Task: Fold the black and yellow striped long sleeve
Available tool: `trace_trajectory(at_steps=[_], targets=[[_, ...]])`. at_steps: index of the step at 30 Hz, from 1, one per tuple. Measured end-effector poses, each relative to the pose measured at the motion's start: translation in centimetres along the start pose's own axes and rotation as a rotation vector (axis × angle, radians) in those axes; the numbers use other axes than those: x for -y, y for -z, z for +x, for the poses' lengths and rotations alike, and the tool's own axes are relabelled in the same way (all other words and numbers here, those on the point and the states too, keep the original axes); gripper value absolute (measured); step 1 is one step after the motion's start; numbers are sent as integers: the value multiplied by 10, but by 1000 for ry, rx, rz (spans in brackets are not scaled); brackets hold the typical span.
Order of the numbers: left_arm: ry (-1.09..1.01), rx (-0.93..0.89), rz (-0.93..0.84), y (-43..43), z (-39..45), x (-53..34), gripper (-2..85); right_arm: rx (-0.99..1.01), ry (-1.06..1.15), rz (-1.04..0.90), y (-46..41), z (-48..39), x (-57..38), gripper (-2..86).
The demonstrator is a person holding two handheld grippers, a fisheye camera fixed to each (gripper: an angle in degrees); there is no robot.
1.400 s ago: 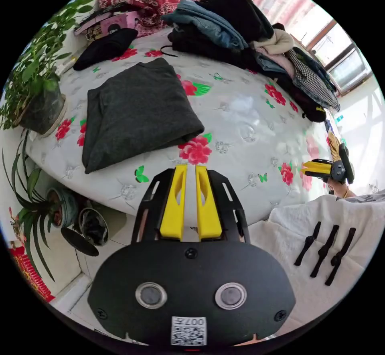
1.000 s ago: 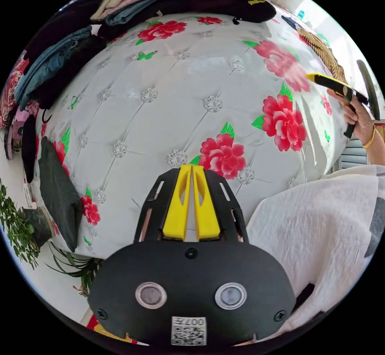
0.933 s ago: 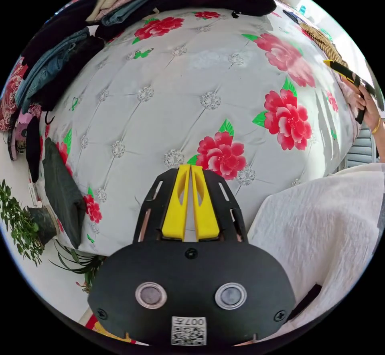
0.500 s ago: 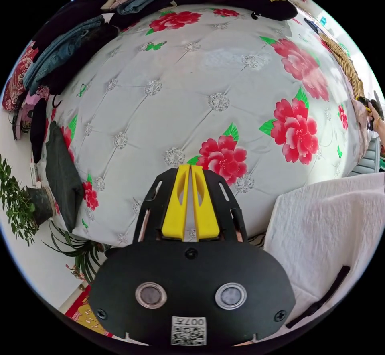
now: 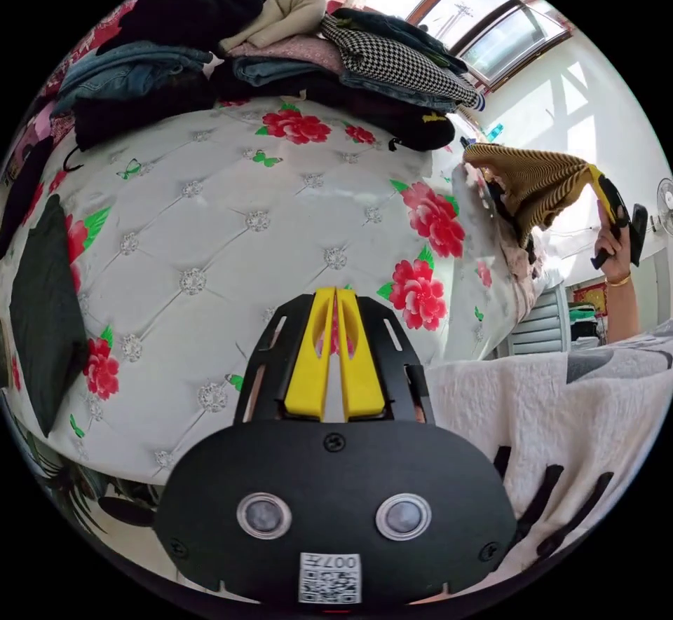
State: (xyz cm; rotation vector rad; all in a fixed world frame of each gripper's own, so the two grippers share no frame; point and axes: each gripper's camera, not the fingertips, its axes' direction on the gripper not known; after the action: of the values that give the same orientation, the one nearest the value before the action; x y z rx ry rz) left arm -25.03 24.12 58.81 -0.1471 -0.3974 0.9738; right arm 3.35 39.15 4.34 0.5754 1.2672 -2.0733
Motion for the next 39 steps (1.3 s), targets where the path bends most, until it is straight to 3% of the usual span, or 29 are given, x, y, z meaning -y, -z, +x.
trace_trajectory(at_steps=[2, 6, 10, 13, 22, 24, 28, 33, 39], targets=[[-5, -64, 52, 25, -19, -11, -10, 256, 126, -49, -33, -88, -21, 65], [56, -106, 83, 54, -64, -36, -10, 532, 192, -220, -117, -206, -73, 73], [209, -146, 90, 82, -137, -80, -9, 394, 346, -465, -177, -285, -126, 78], [276, -147, 87, 102, -183, -114, -6, 282, 381, -488, -180, -287, -145, 79], [167, -278, 33, 124, -226, -132, 55, 125, 515, -626, -248, -324, -174, 68], [124, -324, 4, 118, -220, -126, 65, 154, 499, -700, -276, -333, -184, 64], [123, -345, 18, 128, -213, -123, 74, 197, 243, -920, -331, -311, -215, 26], [45, -299, 80, 160, -204, -135, 83, 260, 168, -710, -283, -287, -184, 4], [-132, -274, 68, 164, -161, -148, 123, 397, 26, -214, -146, -261, -98, 0]])
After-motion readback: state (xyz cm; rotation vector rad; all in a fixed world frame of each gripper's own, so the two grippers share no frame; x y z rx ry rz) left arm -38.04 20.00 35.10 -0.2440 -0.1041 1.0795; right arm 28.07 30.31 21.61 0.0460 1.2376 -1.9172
